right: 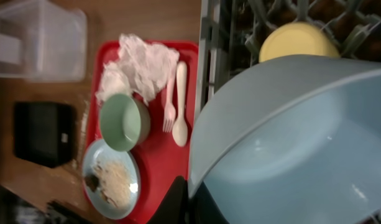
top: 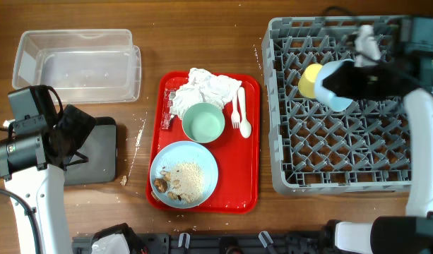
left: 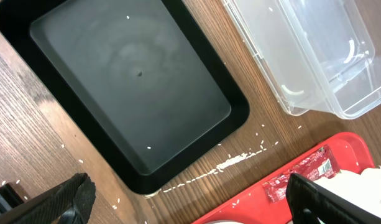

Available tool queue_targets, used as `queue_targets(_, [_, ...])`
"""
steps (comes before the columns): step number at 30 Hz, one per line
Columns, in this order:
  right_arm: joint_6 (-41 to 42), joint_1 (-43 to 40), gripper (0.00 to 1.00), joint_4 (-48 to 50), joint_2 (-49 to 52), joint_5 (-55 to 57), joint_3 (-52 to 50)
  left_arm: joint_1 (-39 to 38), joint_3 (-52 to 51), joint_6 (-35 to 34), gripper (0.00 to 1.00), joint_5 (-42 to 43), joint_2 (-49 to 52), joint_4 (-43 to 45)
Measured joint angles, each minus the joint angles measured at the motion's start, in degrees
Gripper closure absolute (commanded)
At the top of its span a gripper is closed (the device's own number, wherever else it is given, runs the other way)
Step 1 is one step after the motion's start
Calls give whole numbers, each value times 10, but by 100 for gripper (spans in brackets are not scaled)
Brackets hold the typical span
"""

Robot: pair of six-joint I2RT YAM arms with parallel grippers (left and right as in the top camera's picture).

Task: Sort waste into correct bins and load items into the dishwasher rack
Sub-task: 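Carry the light-blue bowl to the rack and place it upside down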

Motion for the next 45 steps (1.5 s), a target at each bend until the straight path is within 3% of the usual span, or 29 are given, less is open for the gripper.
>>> queue_targets(4, [-73, -107, 96, 11, 35, -142, -26, 0, 0, 0, 0, 0, 0, 0])
queue_targets(10, [-143, -143, 96, 13, 123, -276, -38, 0, 0, 0, 0, 0, 0, 0])
queue_targets(18, [-177, -145, 96, -14, 207, -329, -53, 0, 0, 0, 0, 0, 0, 0])
queue_targets(31, [-188, -186, 93, -83, 212, -319, -54, 0, 0, 0, 0, 0, 0, 0])
queue_targets(37, [-94, -214, 88, -43, 202, -257, -54, 0, 0, 0, 0, 0, 0, 0])
queue_targets(45, [164, -230, 71, 25, 116, 61, -55, 0, 0, 0, 0, 0, 0, 0])
